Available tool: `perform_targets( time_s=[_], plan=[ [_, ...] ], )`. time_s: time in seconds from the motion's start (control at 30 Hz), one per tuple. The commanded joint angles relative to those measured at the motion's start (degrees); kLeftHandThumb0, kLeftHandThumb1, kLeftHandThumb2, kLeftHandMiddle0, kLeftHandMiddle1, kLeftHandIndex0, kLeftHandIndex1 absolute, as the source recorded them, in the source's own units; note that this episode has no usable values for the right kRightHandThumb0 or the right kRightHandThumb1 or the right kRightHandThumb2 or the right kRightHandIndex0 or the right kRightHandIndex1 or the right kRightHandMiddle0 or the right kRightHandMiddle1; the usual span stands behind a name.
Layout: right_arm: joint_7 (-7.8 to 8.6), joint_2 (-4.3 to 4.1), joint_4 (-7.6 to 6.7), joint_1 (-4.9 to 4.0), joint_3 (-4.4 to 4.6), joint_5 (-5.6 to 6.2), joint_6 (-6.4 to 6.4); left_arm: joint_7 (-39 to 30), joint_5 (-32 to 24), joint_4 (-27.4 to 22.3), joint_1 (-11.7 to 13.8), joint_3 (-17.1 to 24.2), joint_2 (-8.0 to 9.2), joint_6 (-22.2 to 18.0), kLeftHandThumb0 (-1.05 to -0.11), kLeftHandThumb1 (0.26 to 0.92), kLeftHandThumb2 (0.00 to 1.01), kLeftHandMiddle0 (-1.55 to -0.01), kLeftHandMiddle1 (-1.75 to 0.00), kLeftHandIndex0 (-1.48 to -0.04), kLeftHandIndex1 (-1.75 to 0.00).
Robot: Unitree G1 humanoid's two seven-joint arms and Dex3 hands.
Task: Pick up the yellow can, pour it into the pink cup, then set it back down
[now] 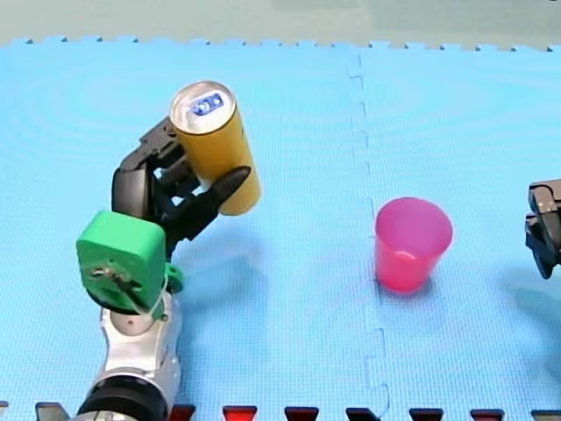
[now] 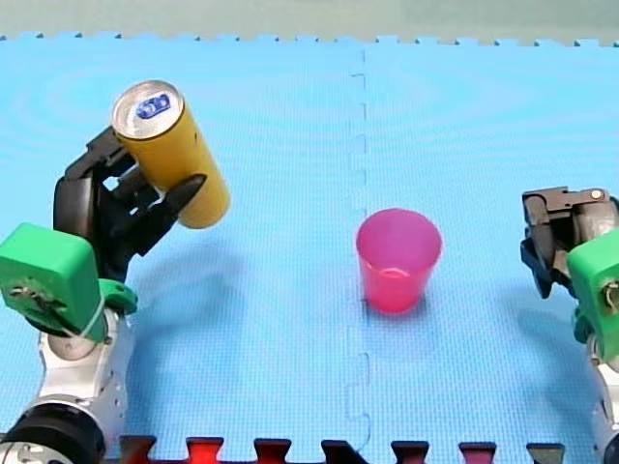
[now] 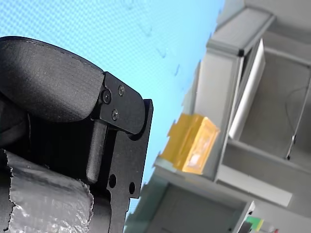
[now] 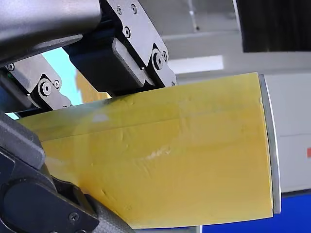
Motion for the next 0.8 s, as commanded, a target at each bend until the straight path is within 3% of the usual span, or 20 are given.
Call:
perform_targets(
  time_s=[0.0,0.13,0.37,0.57,0.77],
  plan=[
    [0.12,0.12,0.11,-0.31,-0.3,0.48,0.08,3.05,2.73,-0.97,-1.33,-1.55,1.22,0.52,-0.364,0.755,0.0,-1.36,0.0,-1.24,0.0],
    [-0.04,0.5,-0.06,-0.32,-0.27,0.37,0.34,8.86,7.93,-2.05,-1.58,-4.27,2.06,2.84,-0.366,0.753,0.0,-1.36,0.0,-1.24,0.0],
    [-0.55,1.08,-0.35,-0.3,-0.17,0.16,0.85,12.08,11.68,-3.48,-2.99,-7.45,3.35,7.24,-0.368,0.749,0.0,-1.35,0.0,-1.24,0.0],
    [-0.6,1.31,-0.53,-0.2,-0.17,0.17,1.05,18.27,18.15,-5.63,-3.7,-11.68,4.92,13.27,-0.371,0.75,0.0,-1.34,0.0,-1.24,0.0],
    [-0.26,1.51,-0.81,-0.07,-0.2,0.31,1.4,19.6,19.66,-6.05,-4.97,-13.92,5.11,14.51,-0.373,0.748,0.0,-1.34,0.0,-1.24,0.0]
  ],
)
